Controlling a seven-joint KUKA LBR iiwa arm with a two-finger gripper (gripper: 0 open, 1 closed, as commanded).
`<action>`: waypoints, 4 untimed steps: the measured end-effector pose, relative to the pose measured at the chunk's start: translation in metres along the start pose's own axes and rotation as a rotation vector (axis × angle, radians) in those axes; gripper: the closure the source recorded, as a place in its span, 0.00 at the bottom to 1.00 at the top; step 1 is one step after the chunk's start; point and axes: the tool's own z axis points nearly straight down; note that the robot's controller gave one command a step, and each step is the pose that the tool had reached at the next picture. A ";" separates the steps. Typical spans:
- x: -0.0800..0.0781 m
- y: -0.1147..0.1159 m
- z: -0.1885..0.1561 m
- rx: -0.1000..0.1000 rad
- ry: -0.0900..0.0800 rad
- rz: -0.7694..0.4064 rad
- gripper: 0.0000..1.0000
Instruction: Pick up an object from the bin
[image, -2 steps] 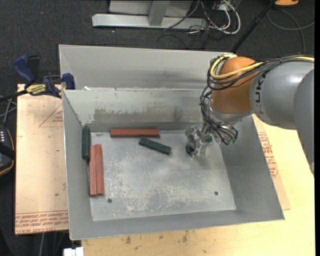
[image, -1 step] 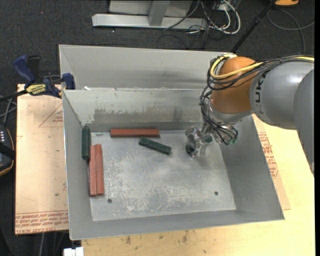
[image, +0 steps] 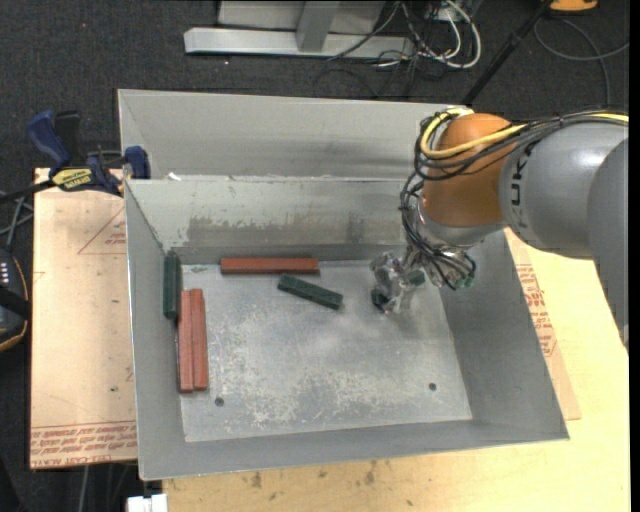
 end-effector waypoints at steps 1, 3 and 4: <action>0.000 0.000 0.000 0.000 0.000 0.000 1.00; 0.000 0.000 0.000 0.000 0.000 0.000 1.00; 0.000 0.000 0.000 0.000 0.000 0.000 1.00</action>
Offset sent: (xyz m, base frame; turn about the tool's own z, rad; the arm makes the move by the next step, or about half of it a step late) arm 0.0000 0.0000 0.0000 0.0000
